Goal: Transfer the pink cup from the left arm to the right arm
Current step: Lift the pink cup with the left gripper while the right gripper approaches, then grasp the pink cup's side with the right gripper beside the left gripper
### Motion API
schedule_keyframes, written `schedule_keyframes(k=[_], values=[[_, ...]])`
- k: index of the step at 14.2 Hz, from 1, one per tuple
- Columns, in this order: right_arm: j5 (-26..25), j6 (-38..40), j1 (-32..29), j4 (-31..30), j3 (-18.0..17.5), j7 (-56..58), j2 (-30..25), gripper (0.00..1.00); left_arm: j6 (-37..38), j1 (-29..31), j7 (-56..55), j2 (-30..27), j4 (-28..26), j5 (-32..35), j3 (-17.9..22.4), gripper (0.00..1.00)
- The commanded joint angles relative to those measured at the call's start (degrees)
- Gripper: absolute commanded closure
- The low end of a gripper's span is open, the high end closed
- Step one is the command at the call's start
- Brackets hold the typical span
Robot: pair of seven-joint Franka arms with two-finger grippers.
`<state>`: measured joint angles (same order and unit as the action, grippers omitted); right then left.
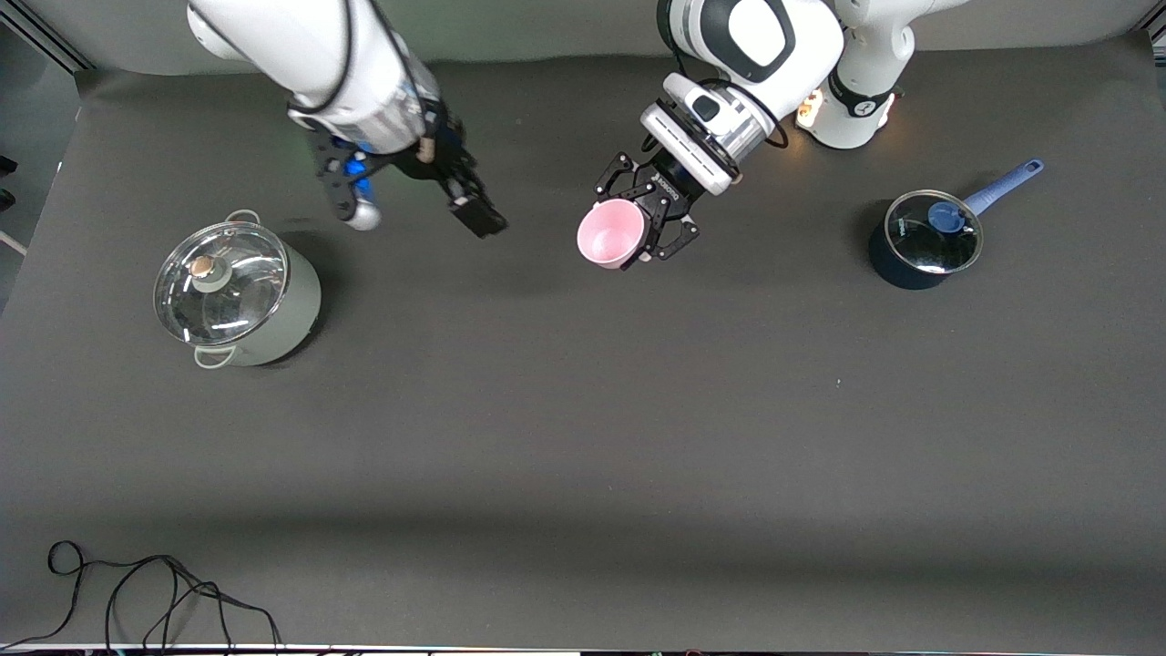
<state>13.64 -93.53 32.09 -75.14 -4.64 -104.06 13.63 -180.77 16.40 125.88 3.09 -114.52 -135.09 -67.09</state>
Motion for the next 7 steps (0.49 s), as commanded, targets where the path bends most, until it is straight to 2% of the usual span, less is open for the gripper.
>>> schedule_keyframes(k=[1, 7], values=[[1.39, -1.65, 3.14, 6.23, 0.69, -4.83, 4.73, 0.00, -1.25, -1.02, -0.55, -0.02, 0.97, -1.06, 0.47, 0.46], [0.86, -5.09, 7.01, 6.68, 0.69, 5.60, 7.20, 0.00, -1.34, -1.11, -0.64, -0.02, 0.97, -1.06, 0.47, 0.45]])
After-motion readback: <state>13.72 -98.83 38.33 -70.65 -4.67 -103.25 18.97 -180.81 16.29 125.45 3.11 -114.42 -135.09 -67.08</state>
